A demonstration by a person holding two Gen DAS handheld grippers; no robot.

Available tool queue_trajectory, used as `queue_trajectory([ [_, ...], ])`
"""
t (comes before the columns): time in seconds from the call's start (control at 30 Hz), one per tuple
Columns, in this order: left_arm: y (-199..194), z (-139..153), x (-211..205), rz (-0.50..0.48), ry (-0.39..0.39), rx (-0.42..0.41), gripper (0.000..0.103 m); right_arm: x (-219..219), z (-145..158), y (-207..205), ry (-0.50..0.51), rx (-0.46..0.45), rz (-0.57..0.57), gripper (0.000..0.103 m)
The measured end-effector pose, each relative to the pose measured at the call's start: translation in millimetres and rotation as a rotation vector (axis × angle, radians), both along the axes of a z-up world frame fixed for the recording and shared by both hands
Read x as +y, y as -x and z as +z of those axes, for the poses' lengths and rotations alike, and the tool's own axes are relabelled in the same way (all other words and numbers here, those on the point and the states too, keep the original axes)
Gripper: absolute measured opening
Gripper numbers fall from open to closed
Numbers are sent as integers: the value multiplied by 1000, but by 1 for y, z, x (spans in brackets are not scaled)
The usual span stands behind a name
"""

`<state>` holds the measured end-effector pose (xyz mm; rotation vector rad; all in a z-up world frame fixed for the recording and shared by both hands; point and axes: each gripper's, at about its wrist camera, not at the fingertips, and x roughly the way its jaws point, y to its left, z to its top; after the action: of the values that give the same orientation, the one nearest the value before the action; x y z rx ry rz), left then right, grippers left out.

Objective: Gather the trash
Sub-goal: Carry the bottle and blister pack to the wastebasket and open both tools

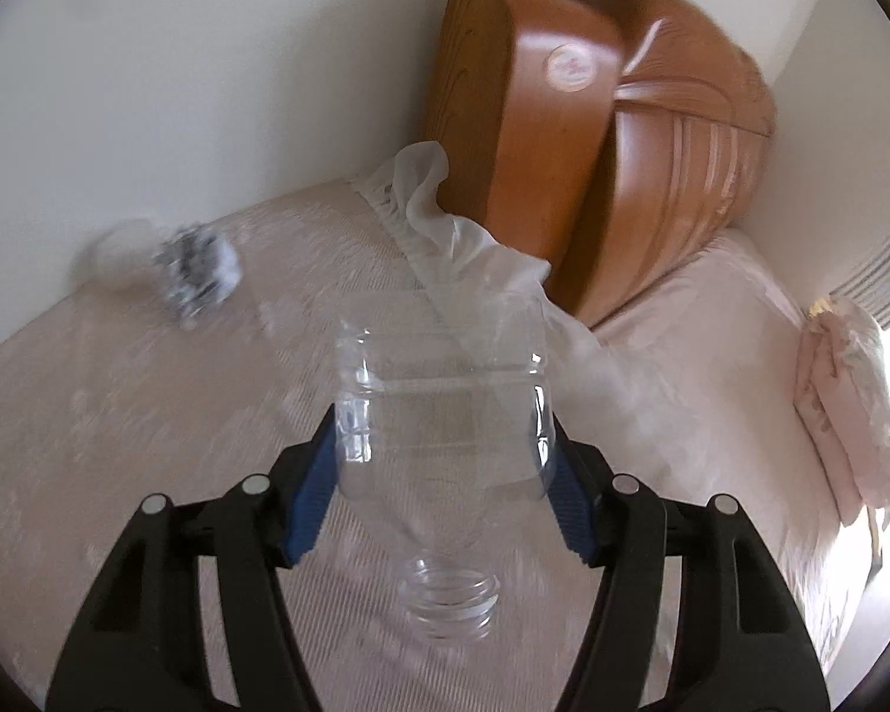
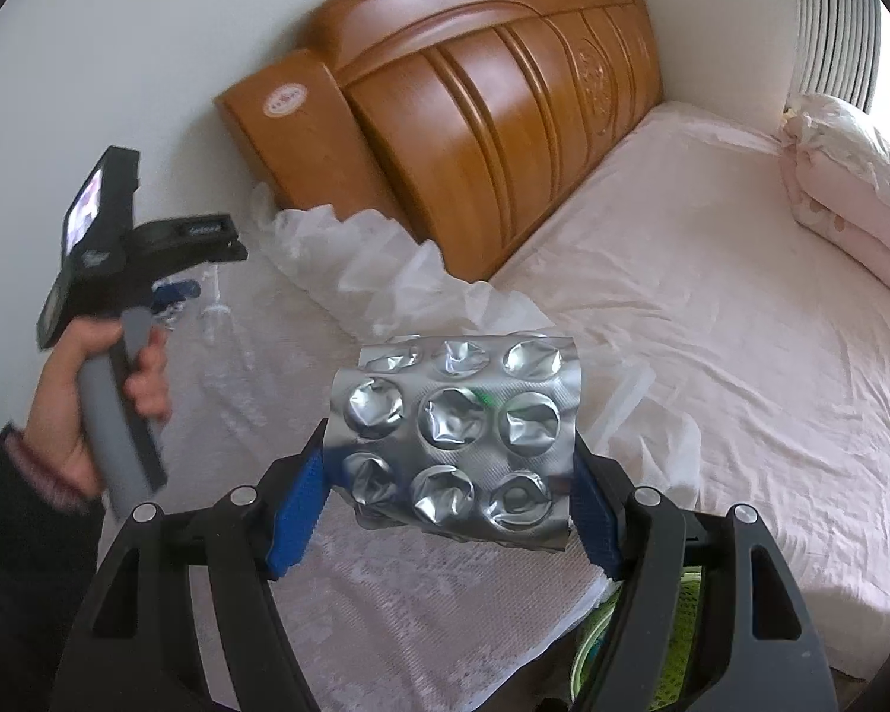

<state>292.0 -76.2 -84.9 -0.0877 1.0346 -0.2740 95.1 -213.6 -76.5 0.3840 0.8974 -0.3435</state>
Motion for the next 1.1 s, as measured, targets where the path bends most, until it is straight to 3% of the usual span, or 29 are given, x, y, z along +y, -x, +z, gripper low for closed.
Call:
queue_trajectory([
  [0.2, 84, 31, 32, -30, 18, -36, 61, 15, 11, 26, -29, -30, 36, 72],
  [0.53, 192, 46, 72, -52, 2, -59, 61, 35, 12, 69, -43, -23, 80, 72],
  [0.83, 236, 44, 84, -58, 1, -48, 61, 46, 10, 92, -47, -20, 117, 72],
  [1.1, 258, 47, 59, -146, 6, -53, 61, 33, 6, 115, -60, -24, 77, 72],
])
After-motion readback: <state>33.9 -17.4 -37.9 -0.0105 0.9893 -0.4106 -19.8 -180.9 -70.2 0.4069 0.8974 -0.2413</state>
